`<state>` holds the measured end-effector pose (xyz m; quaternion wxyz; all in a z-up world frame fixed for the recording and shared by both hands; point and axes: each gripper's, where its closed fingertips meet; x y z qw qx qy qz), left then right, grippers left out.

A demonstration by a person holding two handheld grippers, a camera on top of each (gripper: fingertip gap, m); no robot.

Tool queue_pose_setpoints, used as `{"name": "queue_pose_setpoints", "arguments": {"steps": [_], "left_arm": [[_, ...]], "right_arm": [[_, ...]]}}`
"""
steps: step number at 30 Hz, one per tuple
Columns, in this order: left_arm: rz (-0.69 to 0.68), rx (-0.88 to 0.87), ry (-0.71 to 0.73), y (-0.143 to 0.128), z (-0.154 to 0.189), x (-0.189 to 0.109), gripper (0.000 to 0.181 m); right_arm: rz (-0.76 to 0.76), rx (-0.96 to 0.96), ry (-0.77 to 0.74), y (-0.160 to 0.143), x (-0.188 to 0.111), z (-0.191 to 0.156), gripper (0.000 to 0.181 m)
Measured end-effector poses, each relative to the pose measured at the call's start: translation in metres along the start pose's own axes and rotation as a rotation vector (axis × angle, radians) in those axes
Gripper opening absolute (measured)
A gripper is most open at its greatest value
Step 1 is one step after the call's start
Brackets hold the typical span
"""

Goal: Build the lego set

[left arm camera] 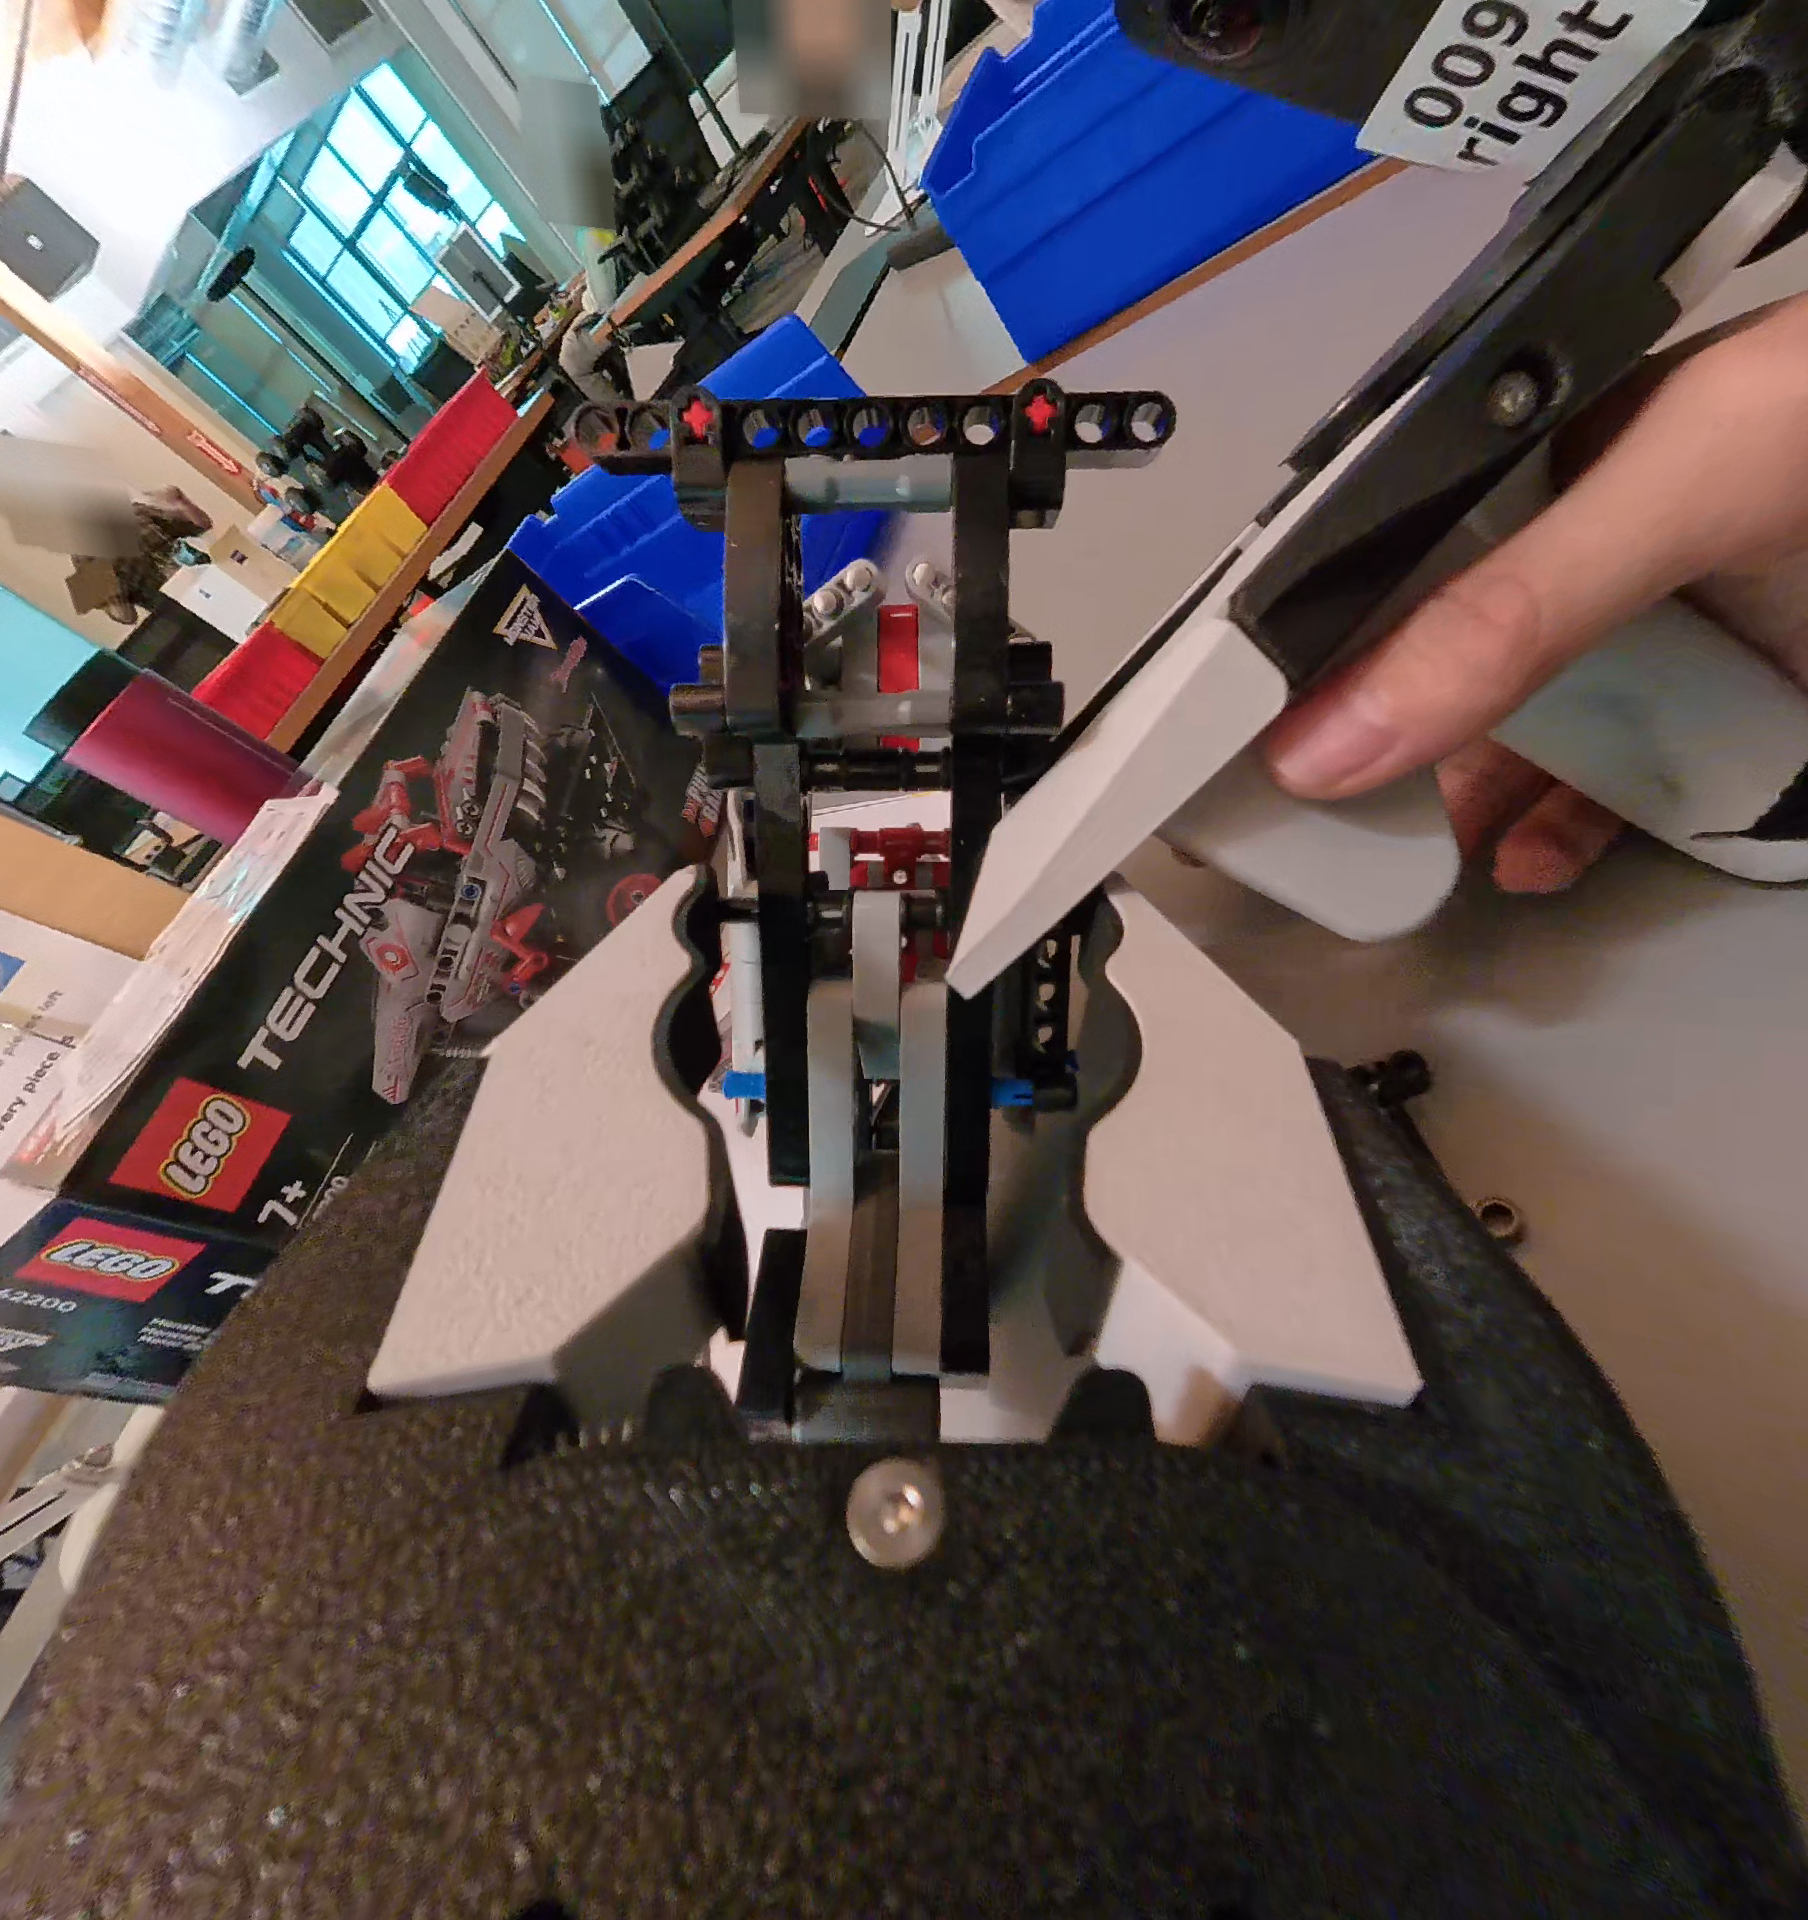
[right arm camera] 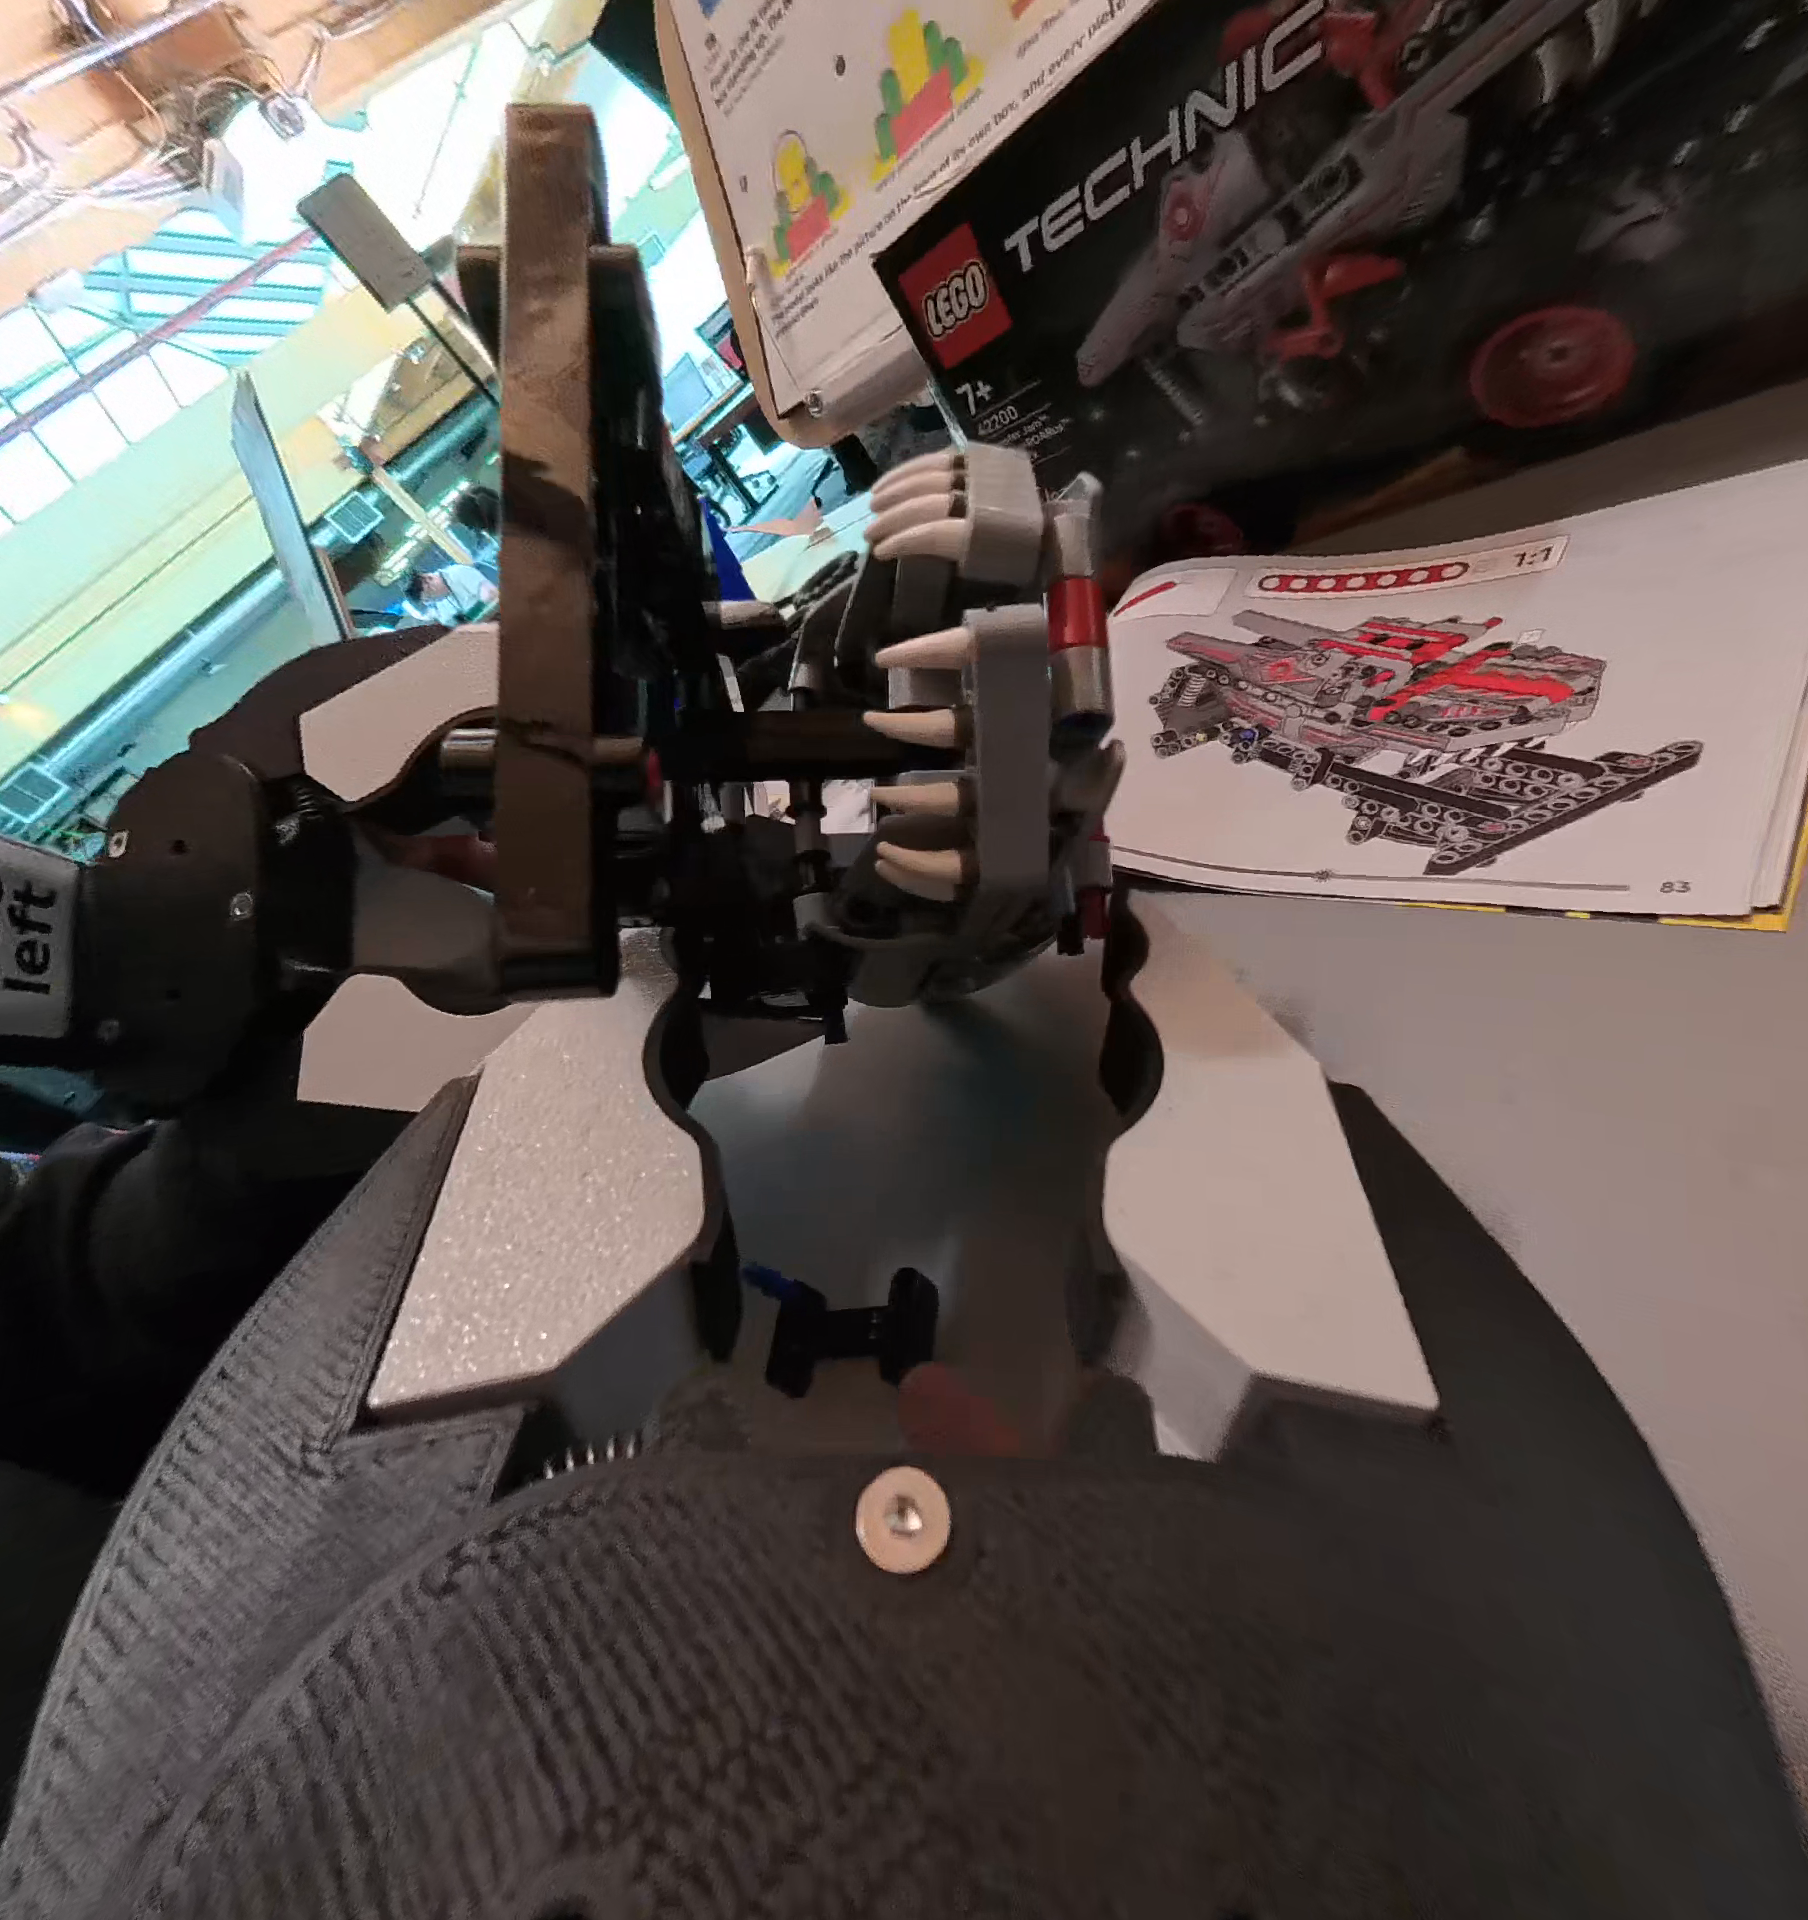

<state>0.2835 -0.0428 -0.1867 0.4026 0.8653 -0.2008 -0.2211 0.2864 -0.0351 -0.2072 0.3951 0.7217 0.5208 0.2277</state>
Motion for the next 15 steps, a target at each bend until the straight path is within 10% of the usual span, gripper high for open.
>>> {"name": "queue_pose_setpoints", "arguments": {"steps": [15], "left_arm": [[-0.011,0.063,-0.014,-0.0059,-0.0006,0.0038,0.069]], "right_arm": [[-0.038,0.047,0.029,-0.0049,0.0031,0.0015,0.068]]}}
Point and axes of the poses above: each gripper's, where its closed fingertips meet, x out along the fingers, y out of its top, z = x × y across the jaws, and after that the axes turned 7 degrees about y, right-handed
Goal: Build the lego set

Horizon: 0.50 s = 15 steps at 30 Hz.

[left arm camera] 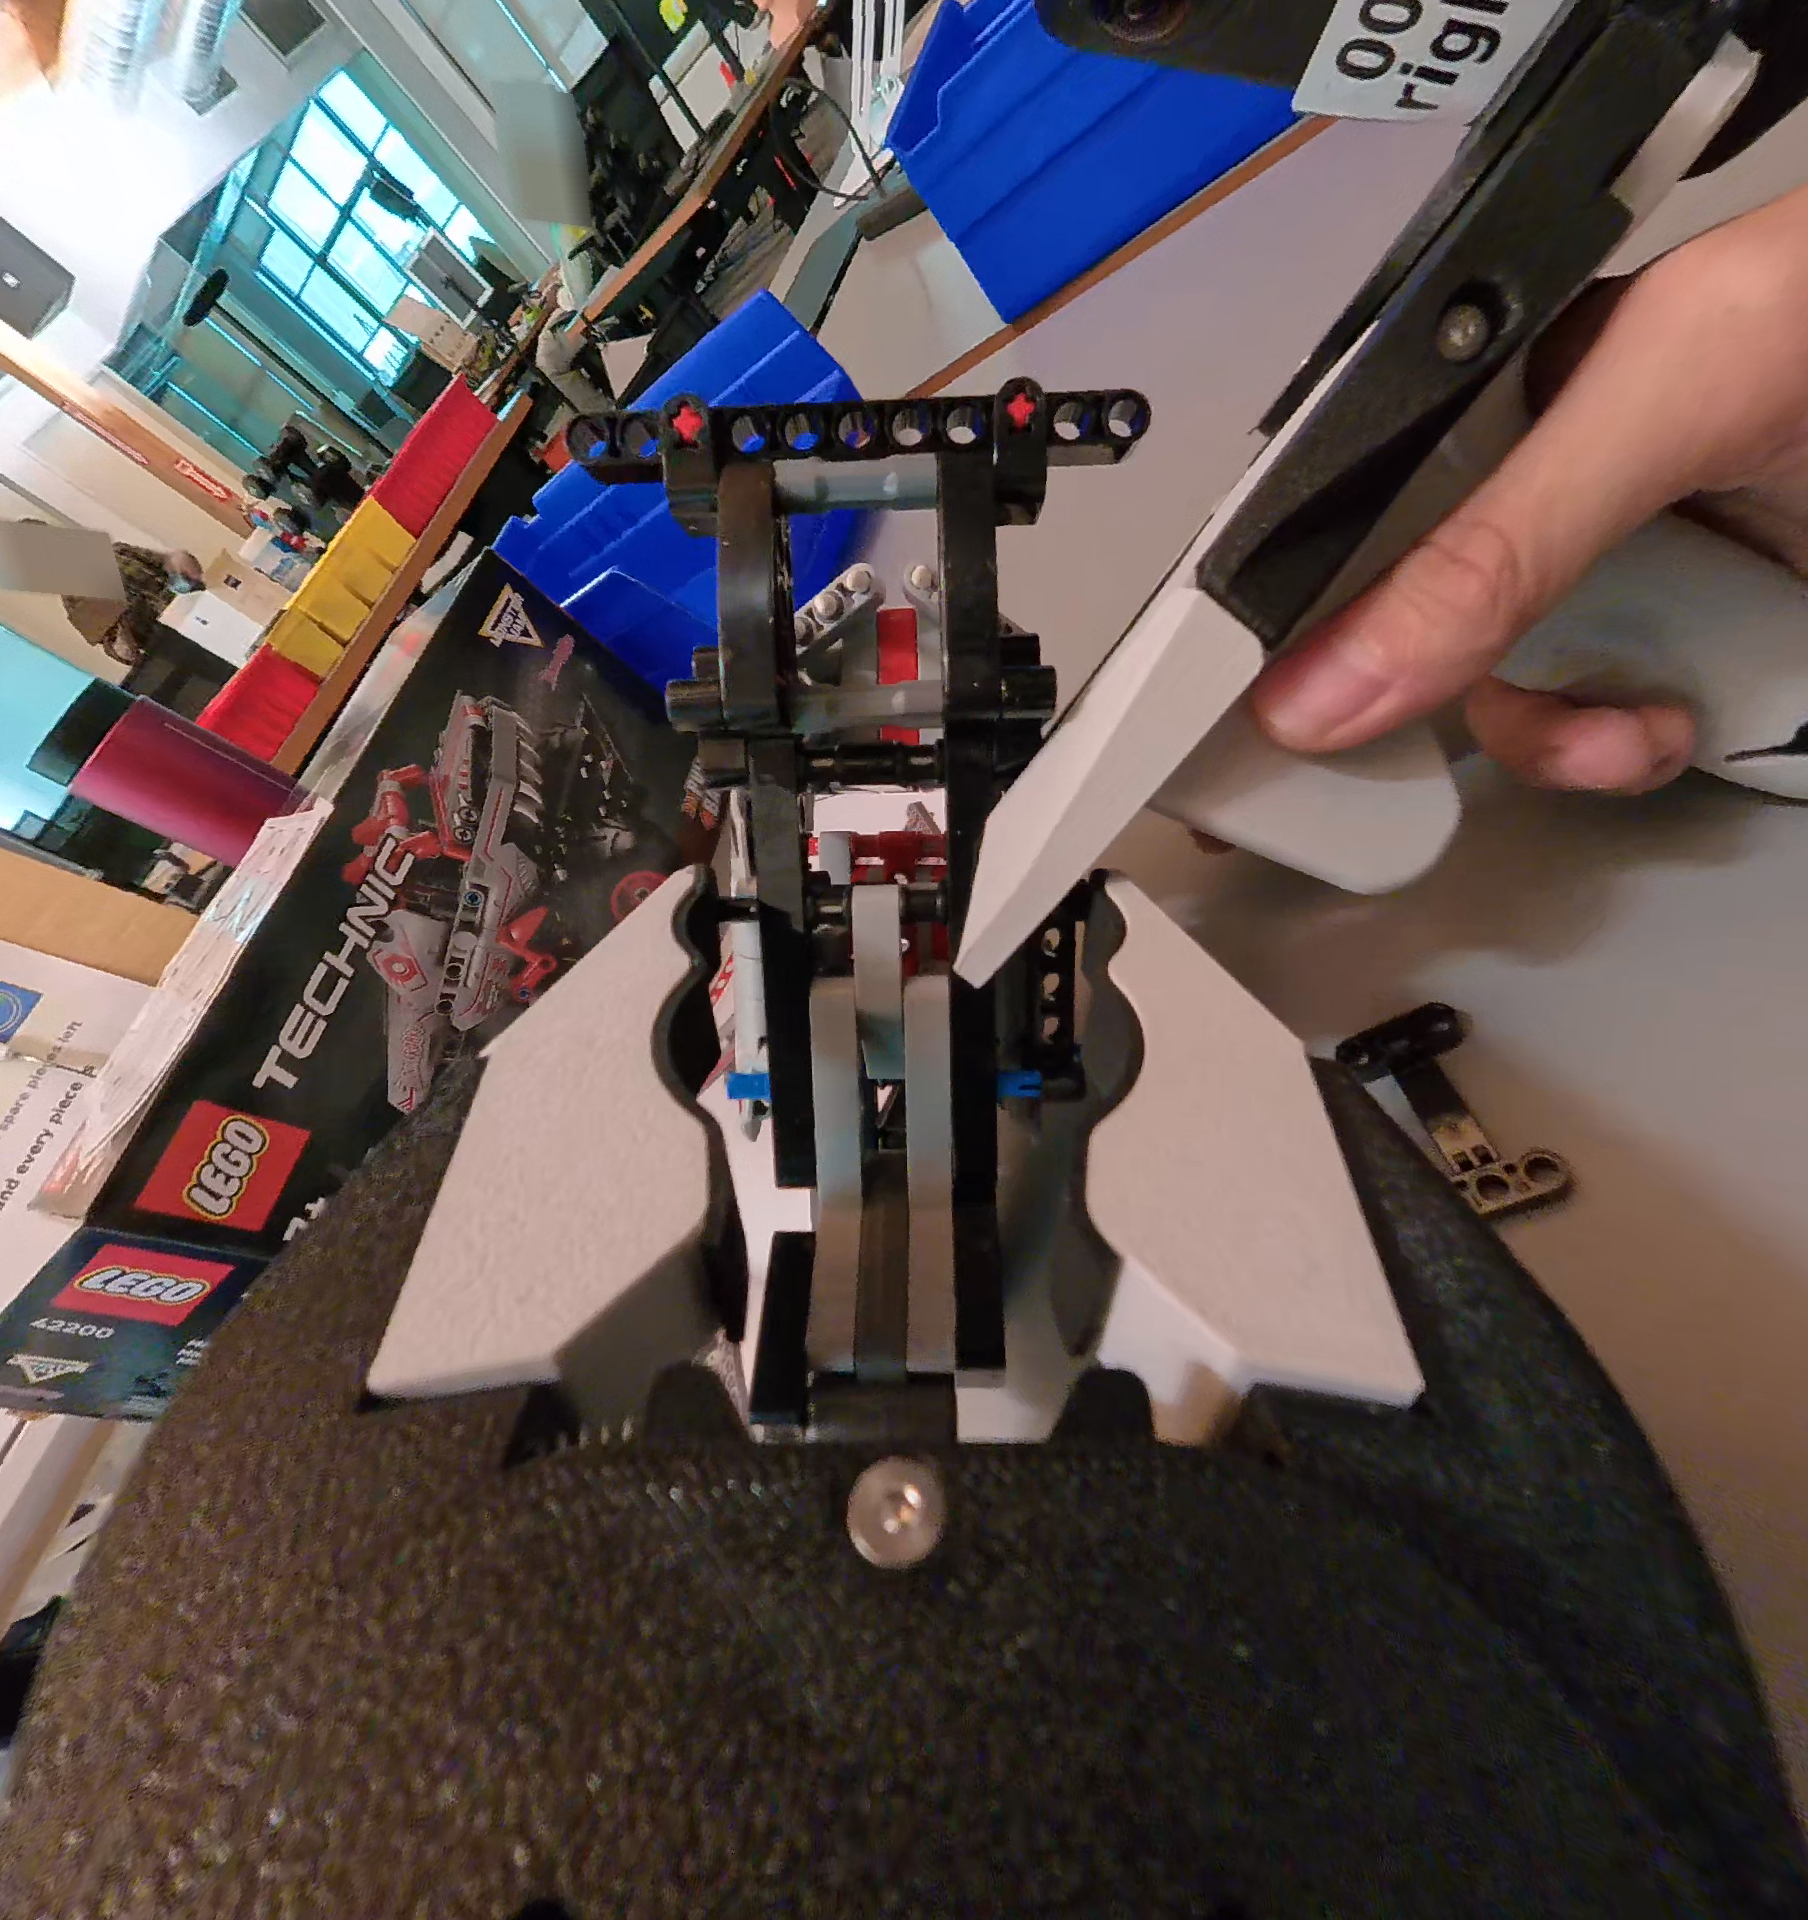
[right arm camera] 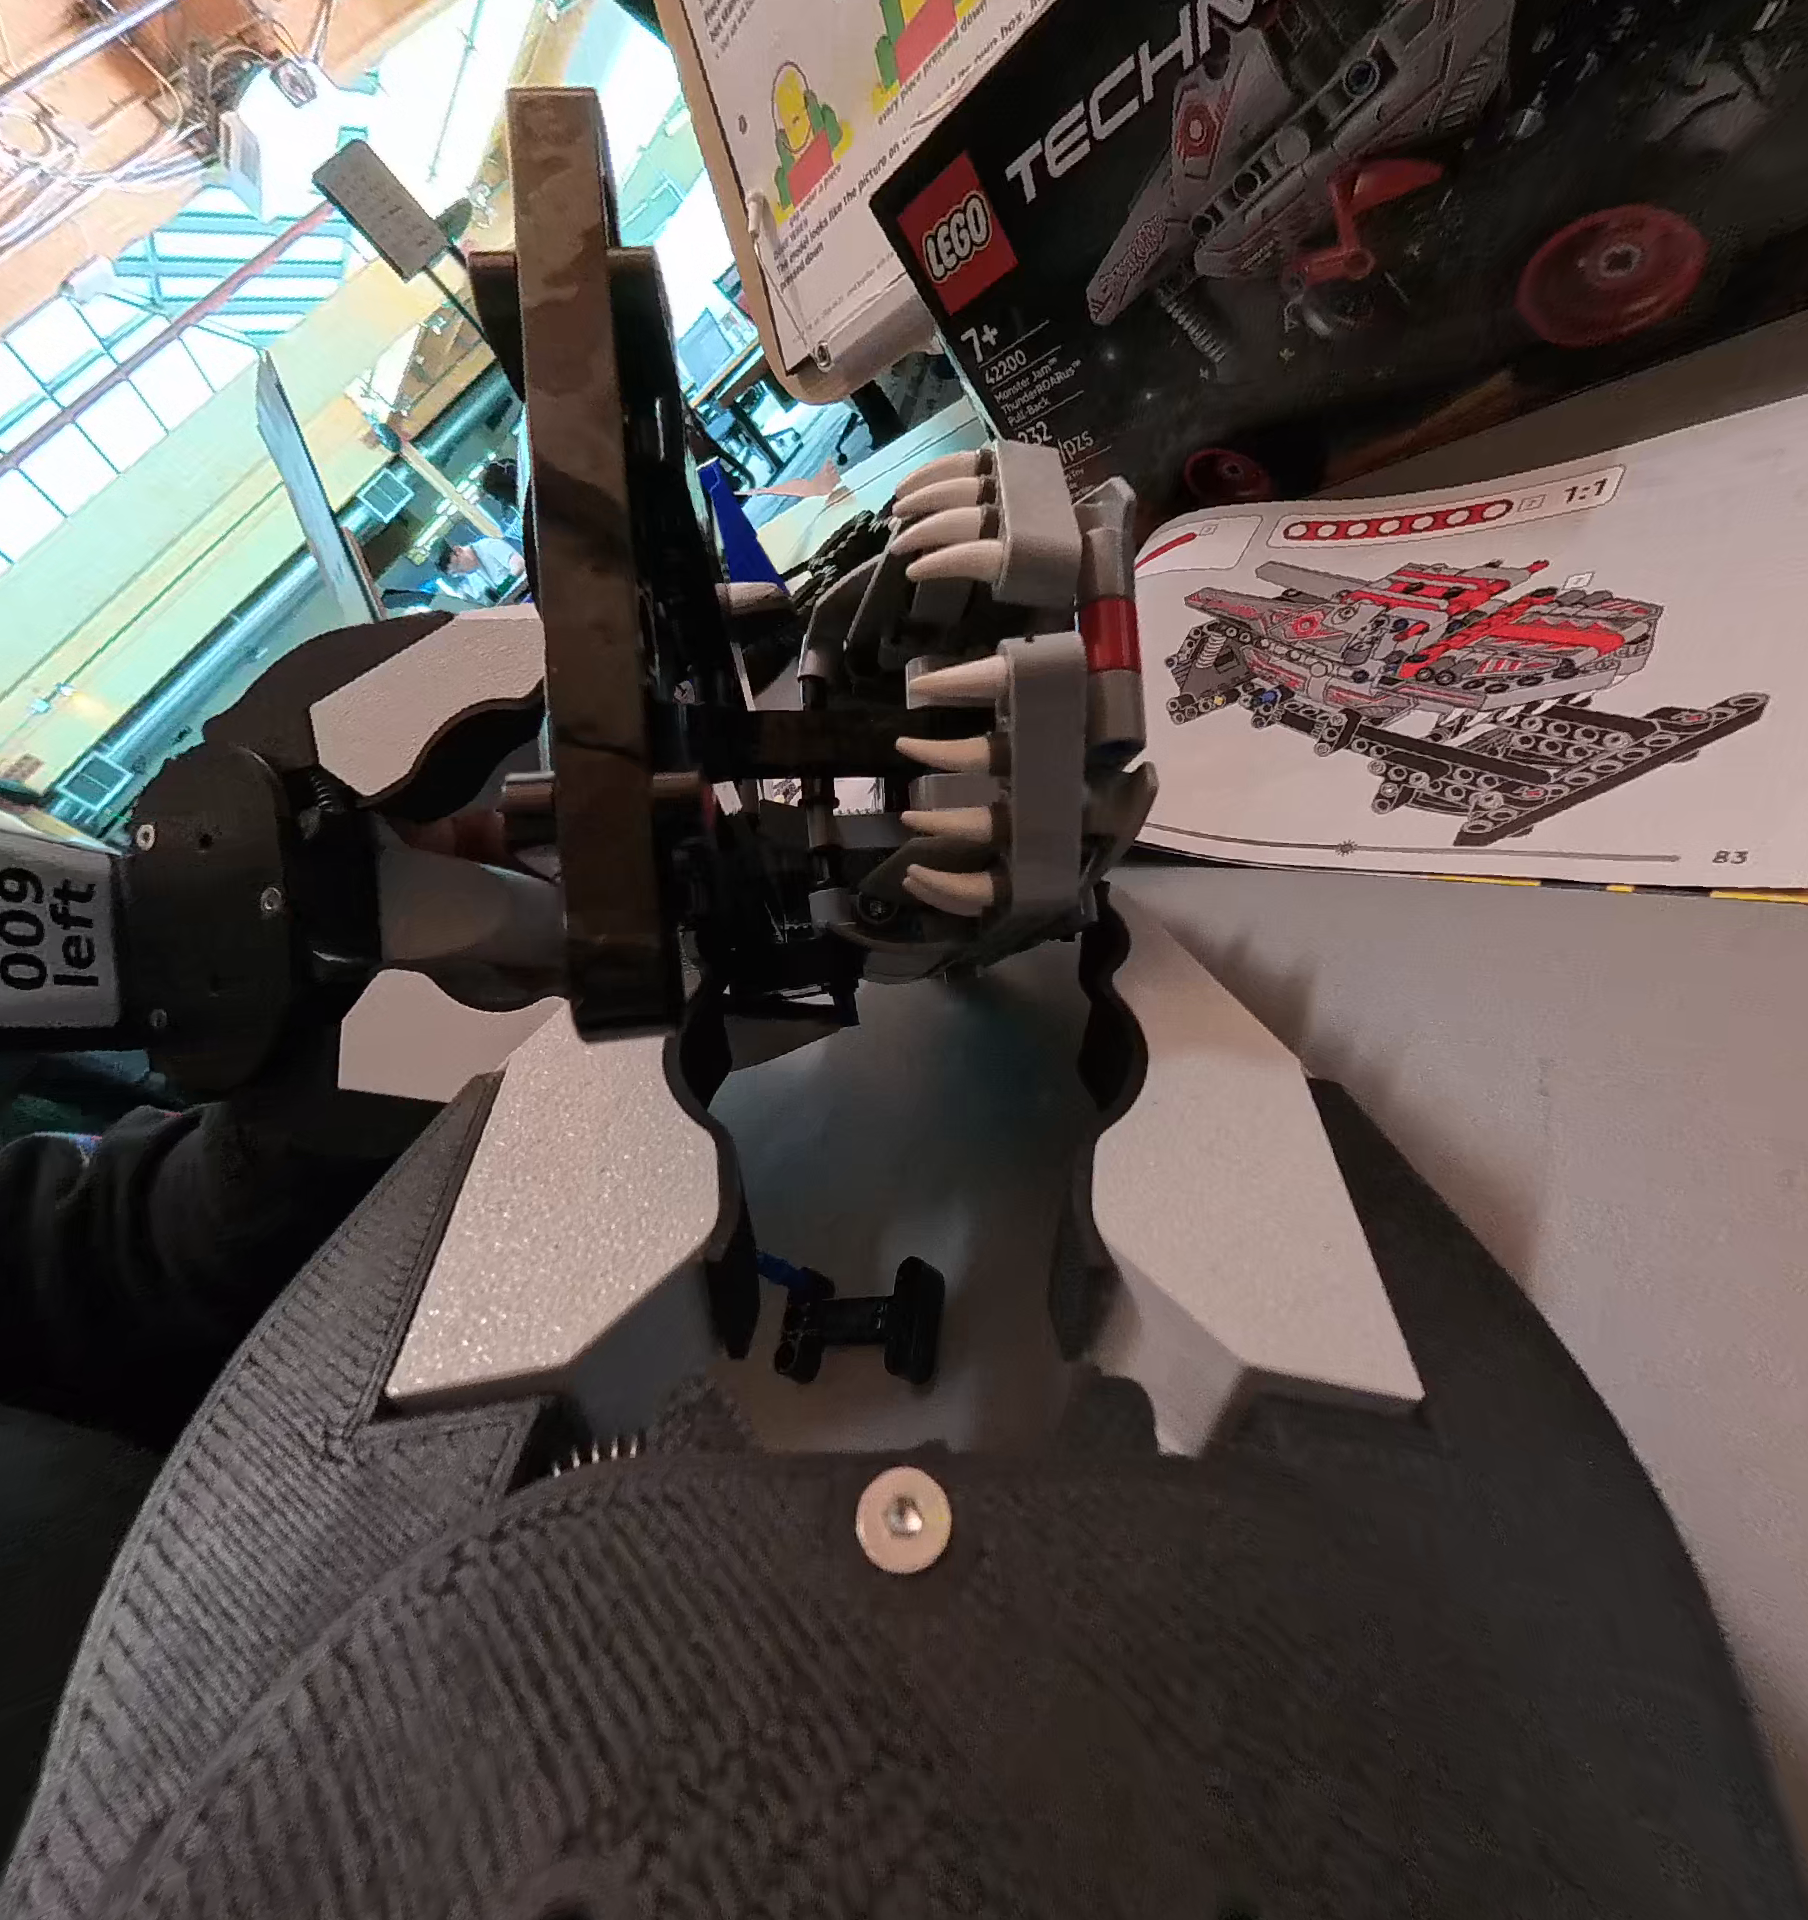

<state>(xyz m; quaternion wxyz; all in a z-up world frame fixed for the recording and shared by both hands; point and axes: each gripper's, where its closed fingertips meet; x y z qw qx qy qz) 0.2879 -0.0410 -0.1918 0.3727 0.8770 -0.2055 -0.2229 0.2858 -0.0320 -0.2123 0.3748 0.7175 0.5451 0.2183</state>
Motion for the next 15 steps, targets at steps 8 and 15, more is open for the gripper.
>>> {"name": "queue_pose_setpoints", "arguments": {"steps": [8,15], "left_arm": [[0.020,-0.027,0.019,0.004,-0.004,-0.002,0.067],[0.026,-0.045,-0.001,0.002,-0.003,-0.002,0.067]], "right_arm": [[0.016,-0.021,0.028,0.005,-0.001,-0.002,0.072],[0.035,-0.022,0.076,0.009,-0.015,-0.005,0.075]]}}
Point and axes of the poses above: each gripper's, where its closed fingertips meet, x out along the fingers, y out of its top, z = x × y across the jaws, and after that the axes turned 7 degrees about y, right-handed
